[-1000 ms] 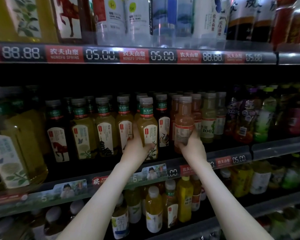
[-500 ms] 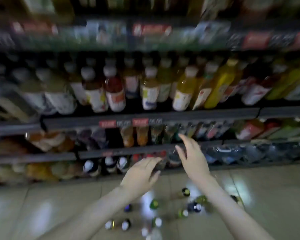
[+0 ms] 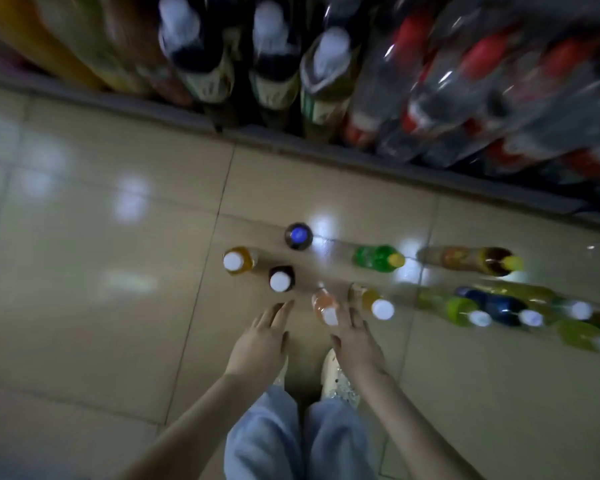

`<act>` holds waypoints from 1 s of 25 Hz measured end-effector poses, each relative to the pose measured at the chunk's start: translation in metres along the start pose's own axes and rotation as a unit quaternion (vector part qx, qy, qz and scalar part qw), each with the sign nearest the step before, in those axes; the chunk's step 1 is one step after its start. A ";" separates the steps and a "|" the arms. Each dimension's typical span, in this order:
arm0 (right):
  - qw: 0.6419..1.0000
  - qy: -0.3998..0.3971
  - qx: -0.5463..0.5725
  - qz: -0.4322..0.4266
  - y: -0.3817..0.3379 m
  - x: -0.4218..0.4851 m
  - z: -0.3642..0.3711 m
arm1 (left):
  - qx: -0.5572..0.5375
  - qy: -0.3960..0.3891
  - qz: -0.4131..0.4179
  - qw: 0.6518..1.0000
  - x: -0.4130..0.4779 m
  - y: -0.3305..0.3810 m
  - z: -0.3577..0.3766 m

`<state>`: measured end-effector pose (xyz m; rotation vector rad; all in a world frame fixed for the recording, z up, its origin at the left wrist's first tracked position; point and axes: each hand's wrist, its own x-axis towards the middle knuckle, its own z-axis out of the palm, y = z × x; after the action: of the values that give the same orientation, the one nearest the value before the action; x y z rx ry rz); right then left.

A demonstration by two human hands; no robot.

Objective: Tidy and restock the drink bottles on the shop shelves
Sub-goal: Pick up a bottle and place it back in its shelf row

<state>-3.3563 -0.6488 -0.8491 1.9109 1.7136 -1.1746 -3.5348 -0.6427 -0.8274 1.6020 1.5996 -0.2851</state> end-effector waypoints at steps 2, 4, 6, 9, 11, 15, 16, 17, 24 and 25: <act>1.000 -0.008 0.011 -0.023 0.011 0.048 0.049 | -0.033 0.008 -0.014 0.999 0.023 -0.019 0.044; 0.999 0.012 -0.011 -0.042 0.022 0.075 0.075 | -0.062 0.004 -0.022 0.998 0.037 -0.028 0.066; 0.999 0.027 -0.001 -0.047 0.023 0.071 0.070 | -0.075 -0.002 -0.024 0.997 0.039 -0.024 0.068; 0.993 0.069 0.088 -0.049 0.010 0.019 0.005 | -0.083 -0.016 0.011 0.996 0.019 0.008 0.030; 0.979 0.111 0.158 -0.064 -0.001 -0.044 -0.068 | -0.069 -0.060 0.066 0.994 -0.010 0.045 -0.020; 0.937 0.190 0.276 -0.102 -0.031 -0.187 -0.234 | -0.045 -0.031 0.153 0.987 -0.092 0.153 -0.153; 0.916 0.213 0.327 -0.092 -0.038 -0.220 -0.274 | -0.043 -0.012 0.160 0.986 -0.119 0.187 -0.192; 0.890 0.233 0.385 -0.078 -0.042 -0.248 -0.308 | -0.050 -0.009 0.161 0.986 -0.143 0.219 -0.226; 0.768 0.211 0.599 -0.085 -0.041 -0.422 -0.452 | -0.183 -0.100 0.328 0.922 -0.286 0.411 -0.379; 0.750 0.227 0.615 -0.086 -0.033 -0.446 -0.468 | -0.187 -0.101 0.342 0.915 -0.302 0.437 -0.384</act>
<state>-3.1941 -0.6100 -0.2237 2.9672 1.3450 -2.4973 -3.3355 -0.5299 -0.2132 1.6488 0.7965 0.2166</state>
